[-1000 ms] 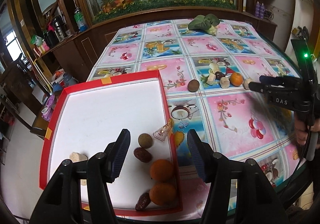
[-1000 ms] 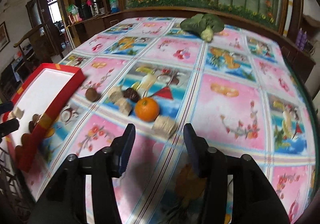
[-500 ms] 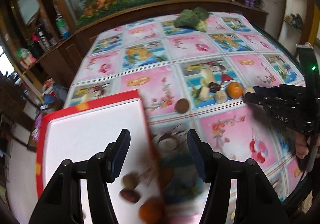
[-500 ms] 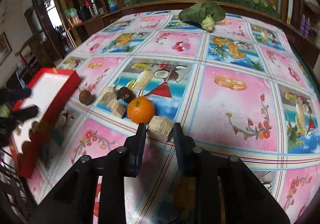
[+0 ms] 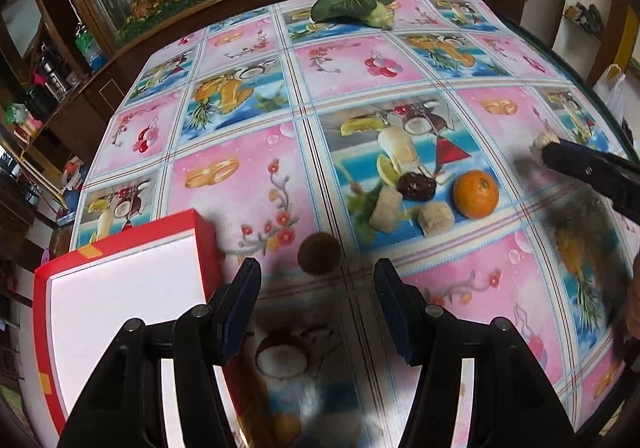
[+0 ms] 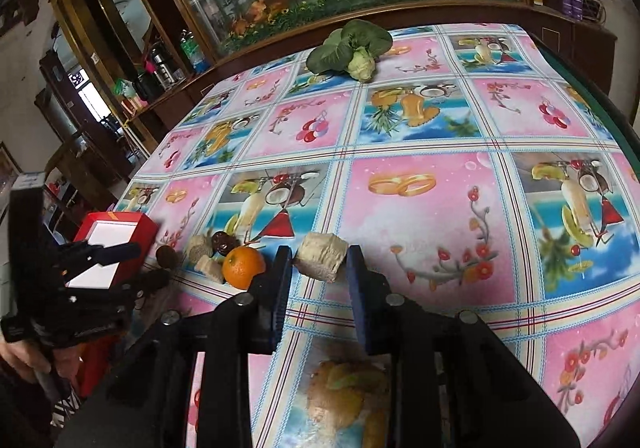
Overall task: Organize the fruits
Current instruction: 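Grasp a pale rice cake with the right tool while the left grasps a brown round fruit, then carry the rice cake and brown fruit into the tray and open both tools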
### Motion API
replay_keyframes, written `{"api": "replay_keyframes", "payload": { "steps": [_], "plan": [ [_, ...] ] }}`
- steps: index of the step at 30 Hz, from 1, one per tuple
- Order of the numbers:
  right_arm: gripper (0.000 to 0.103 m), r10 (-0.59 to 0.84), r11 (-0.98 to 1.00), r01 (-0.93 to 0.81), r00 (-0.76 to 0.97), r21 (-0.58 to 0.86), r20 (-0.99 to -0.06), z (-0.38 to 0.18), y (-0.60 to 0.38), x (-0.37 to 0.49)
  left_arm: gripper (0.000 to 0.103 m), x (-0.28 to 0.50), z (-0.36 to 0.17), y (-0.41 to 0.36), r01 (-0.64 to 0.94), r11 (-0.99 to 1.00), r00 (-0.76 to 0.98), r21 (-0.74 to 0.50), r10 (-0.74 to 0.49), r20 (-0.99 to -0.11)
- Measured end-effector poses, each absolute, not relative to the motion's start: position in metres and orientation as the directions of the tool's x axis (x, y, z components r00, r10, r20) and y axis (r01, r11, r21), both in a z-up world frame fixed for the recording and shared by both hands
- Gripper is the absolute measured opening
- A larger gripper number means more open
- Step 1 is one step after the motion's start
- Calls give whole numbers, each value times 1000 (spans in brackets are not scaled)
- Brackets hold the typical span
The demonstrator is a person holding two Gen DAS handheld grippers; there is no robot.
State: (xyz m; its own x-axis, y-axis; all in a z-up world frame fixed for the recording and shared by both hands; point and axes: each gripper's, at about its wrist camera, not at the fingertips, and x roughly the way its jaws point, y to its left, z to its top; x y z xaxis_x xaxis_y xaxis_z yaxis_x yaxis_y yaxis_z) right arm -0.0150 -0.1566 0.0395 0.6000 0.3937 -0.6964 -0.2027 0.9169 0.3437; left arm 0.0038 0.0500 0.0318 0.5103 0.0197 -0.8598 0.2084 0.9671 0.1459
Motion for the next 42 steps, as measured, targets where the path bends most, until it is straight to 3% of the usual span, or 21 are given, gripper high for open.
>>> {"api": "replay_keyframes", "payload": {
  "steps": [4,12,16,28,42],
  "plan": [
    [30,395,916,-202,607,347,-690,41,-158,-16,46,10,28,52,204,971,503,125,6,-864],
    [30,395,916,-199,600,348,-696,39,-158,-15,37,16,23,49,218,971,495,95,-26,-868],
    [30,390,918,-195,594,345,-703,36,-157,-13,25,17,17,46,227,971,480,70,-49,-876],
    [30,387,920,-209,607,330,-694,38,-154,-15,25,4,31,40,226,972,521,61,-68,-851],
    [30,421,907,-330,673,262,-608,55,-132,-37,25,-84,77,57,140,990,654,23,-75,-753]
  ]
}}
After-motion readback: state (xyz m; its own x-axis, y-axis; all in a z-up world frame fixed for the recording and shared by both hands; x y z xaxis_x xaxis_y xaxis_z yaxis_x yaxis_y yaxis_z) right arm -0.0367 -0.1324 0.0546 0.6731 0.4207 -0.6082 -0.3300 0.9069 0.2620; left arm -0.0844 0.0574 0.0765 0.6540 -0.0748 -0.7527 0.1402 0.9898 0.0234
